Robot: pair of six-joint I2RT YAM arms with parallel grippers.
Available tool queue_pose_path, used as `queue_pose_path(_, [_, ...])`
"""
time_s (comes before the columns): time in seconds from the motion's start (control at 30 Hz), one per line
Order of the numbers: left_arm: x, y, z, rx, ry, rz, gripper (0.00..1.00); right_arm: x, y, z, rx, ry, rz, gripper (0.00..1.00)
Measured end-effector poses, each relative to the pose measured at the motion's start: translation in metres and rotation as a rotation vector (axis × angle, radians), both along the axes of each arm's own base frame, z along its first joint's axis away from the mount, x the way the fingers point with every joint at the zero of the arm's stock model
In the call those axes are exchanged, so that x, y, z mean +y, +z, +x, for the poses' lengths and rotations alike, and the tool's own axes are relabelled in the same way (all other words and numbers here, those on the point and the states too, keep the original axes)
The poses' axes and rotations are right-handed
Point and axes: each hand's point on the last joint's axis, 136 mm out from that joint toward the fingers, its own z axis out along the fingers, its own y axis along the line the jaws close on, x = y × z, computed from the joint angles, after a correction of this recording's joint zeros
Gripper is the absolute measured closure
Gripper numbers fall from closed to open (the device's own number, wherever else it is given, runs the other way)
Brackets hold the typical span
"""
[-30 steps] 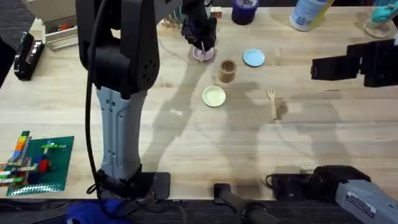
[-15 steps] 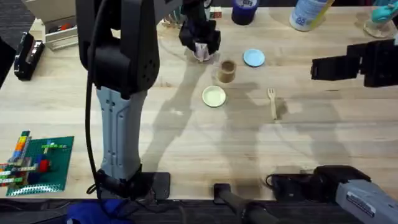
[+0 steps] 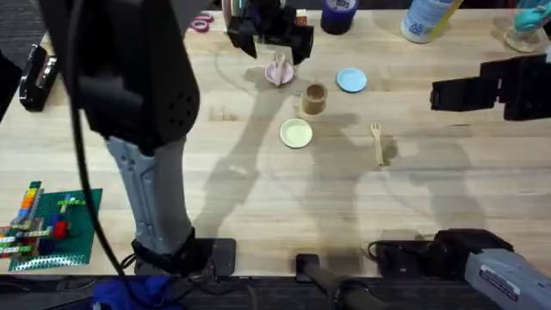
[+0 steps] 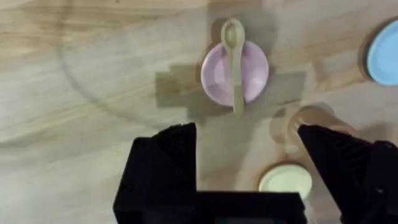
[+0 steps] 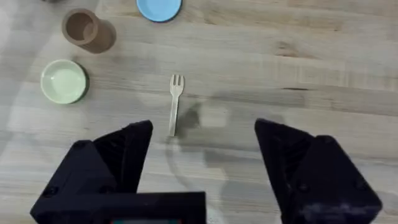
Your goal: Pick up a utensil and set it on the pink plate, then put the other utensil in the container.
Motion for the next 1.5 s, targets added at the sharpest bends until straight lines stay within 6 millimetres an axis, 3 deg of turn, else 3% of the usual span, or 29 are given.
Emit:
queue_pose_path(0.33, [0.013,0.042,-0.025,-0.012,0.004,0.014,0.004,0.0,0.0,0.0,0.0,0.0,0.0,0.004])
queue_pose_path(0.67, [0.036,0.108,-0.063,-0.112,0.02,0.028,0.005,0.0,0.0,0.0,0.0,0.0,0.0,0.003])
queue_pose_path(0.93, [0.058,0.127,-0.116,-0.207,0.027,0.001,0.005,0.0,0.0,0.0,0.0,0.0,0.0,0.003])
queue_pose_path(1.17, [0.081,0.142,-0.175,-0.314,0.032,-0.04,0.005,0.0,0.0,0.0,0.0,0.0,0.0,0.003])
queue_pose_path(1.5, [0.1,0.148,-0.24,-0.442,0.014,-0.111,0.005,0.0,0.0,0.0,0.0,0.0,0.0,0.003])
